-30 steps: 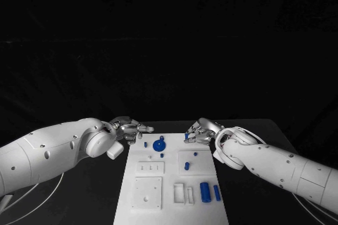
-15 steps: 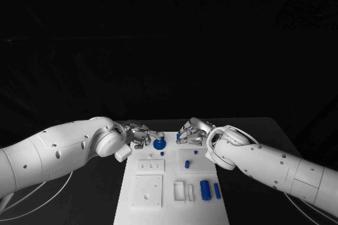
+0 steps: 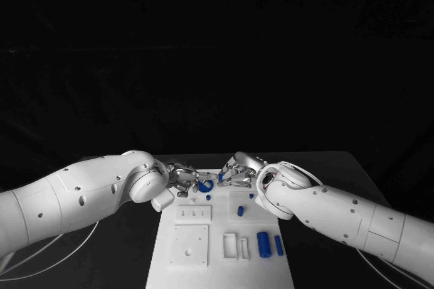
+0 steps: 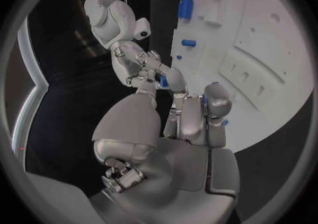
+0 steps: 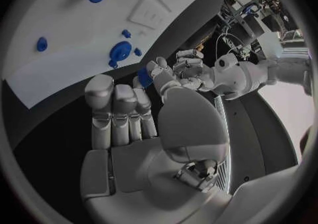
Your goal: Assemble the parts on the task board
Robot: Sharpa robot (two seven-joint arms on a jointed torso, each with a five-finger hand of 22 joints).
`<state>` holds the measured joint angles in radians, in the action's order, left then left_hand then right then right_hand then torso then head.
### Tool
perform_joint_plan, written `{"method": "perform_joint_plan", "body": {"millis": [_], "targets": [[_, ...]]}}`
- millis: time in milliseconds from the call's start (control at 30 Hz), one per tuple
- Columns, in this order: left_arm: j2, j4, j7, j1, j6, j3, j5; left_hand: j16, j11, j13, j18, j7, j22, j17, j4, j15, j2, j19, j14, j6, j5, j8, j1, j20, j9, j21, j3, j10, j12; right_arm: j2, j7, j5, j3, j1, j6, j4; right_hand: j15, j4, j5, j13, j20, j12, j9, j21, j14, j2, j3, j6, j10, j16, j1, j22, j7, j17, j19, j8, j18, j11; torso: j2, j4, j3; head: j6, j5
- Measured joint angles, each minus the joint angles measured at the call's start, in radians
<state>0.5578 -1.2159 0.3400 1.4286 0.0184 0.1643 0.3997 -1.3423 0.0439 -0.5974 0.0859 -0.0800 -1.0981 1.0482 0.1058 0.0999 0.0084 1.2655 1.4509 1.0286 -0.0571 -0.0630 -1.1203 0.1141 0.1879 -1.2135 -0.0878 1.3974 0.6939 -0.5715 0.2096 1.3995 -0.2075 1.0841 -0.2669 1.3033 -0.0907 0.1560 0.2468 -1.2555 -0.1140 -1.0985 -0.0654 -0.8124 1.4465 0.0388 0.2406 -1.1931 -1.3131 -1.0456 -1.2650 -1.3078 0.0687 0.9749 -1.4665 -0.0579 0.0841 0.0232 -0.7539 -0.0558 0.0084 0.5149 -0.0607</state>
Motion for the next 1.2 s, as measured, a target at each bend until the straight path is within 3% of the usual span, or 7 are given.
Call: {"method": "perform_joint_plan", "body": {"millis": [167, 400, 900, 1067, 1133, 1200], "targets": [[-0.004, 0.000, 0.008, 0.000, 0.000, 0.000, 0.011, 0.000, 0.000, -0.001, 0.000, 0.000, -0.024, -0.002, 0.002, 0.000, 0.010, 0.007, 0.000, 0.000, 0.000, 0.000, 0.010, 0.000, 0.001, 0.018, 0.002, 0.000, 0.000, 0.007, 0.002, 0.009, 0.000, 0.000, 0.003, 0.006, 0.000, 0.000, 0.000, 0.000, 0.000, 0.000, 0.000, 0.000, 0.000, 0.000, 0.000, 0.000, 0.000, 0.000, 0.000, 0.000, 0.000, 0.000, 0.000, 0.001, 0.000, 0.000, 0.000, 0.0001, -0.0005, -0.004, 0.002], [-0.010, 0.000, 0.011, 0.000, -0.001, 0.000, 0.022, 0.003, 0.000, 0.000, 0.000, 0.006, -0.048, -0.006, -0.022, 0.000, 0.031, 0.014, 0.000, 0.006, 0.000, 0.000, 0.009, 0.000, 0.004, 0.044, -0.013, 0.000, 0.000, 0.012, 0.004, 0.023, 0.002, 0.000, 0.009, 0.013, 0.000, -0.003, 0.000, 0.000, 0.000, 0.000, 0.000, 0.000, 0.000, 0.002, 0.003, 0.001, 0.000, 0.000, 0.002, 0.000, 0.001, -0.002, 0.000, -0.001, 0.000, 0.000, -0.001, 0.0006, -0.0012, -0.008, 0.001], [-0.017, 0.001, 0.010, 0.000, -0.016, 0.000, 0.034, 0.011, 0.000, 0.005, -0.001, 0.009, -0.135, -0.011, -0.044, 0.000, 0.040, 0.028, 0.000, 0.027, 0.000, 0.000, 0.000, 0.004, 0.010, 0.134, -0.018, 0.000, -0.004, 0.027, 0.005, 0.036, 0.008, -0.001, 0.021, 0.011, 0.000, -0.003, 0.000, 0.000, 0.000, 0.000, 0.001, 0.001, 0.000, 0.004, 0.003, 0.001, 0.000, 0.000, 0.004, 0.000, 0.001, -0.002, 0.000, -0.001, 0.000, 0.000, -0.002, 0.0002, -0.0004, -0.008, 0.003], [-0.018, 0.002, 0.008, 0.000, -0.022, 0.000, 0.037, 0.019, 0.000, 0.008, -0.001, 0.011, -0.142, -0.019, -0.055, 0.000, 0.053, 0.028, 0.000, 0.032, -0.001, 0.000, -0.014, 0.004, 0.008, 0.167, -0.015, 0.000, -0.012, 0.030, 0.005, 0.039, 0.008, -0.001, 0.021, 0.009, 0.000, -0.006, 0.000, 0.002, 0.000, 0.000, 0.001, 0.001, 0.000, 0.004, 0.000, 0.002, 0.000, 0.000, 0.004, 0.000, 0.001, -0.004, 0.000, -0.001, 0.000, 0.000, -0.002, 0.0003, -0.0011, -0.012, 0.007], [-0.018, 0.004, 0.007, 0.000, -0.023, 0.000, 0.038, 0.019, 0.000, 0.008, -0.001, 0.010, -0.142, -0.019, -0.059, 0.000, 0.059, 0.028, 0.000, 0.036, -0.009, 0.000, -0.020, 0.004, 0.008, 0.170, -0.011, 0.000, -0.012, 0.031, 0.005, 0.040, 0.008, -0.001, 0.021, 0.009, 0.000, -0.006, 0.000, 0.002, 0.000, 0.000, 0.001, 0.001, 0.000, 0.005, 0.000, 0.002, 0.000, 0.000, 0.005, 0.000, 0.001, -0.004, 0.000, -0.001, 0.000, 0.000, -0.002, 0.0000, -0.0014, -0.014, 0.010], [-0.018, 0.006, 0.006, 0.000, -0.023, 0.000, 0.039, 0.019, 0.000, 0.009, -0.001, 0.014, -0.144, -0.019, -0.066, 0.000, 0.066, 0.028, 0.000, 0.054, -0.050, 0.000, -0.027, 0.004, 0.008, 0.175, -0.010, 0.000, -0.012, 0.032, 0.005, 0.041, 0.008, -0.001, 0.021, 0.008, 0.000, -0.006, 0.000, 0.002, 0.000, 0.000, 0.001, 0.001, 0.000, 0.005, 0.000, 0.002, 0.000, 0.000, 0.005, 0.000, 0.001, -0.004, 0.000, -0.001, 0.000, 0.000, -0.001, 0.0000, -0.0014, -0.017, 0.011]]}}
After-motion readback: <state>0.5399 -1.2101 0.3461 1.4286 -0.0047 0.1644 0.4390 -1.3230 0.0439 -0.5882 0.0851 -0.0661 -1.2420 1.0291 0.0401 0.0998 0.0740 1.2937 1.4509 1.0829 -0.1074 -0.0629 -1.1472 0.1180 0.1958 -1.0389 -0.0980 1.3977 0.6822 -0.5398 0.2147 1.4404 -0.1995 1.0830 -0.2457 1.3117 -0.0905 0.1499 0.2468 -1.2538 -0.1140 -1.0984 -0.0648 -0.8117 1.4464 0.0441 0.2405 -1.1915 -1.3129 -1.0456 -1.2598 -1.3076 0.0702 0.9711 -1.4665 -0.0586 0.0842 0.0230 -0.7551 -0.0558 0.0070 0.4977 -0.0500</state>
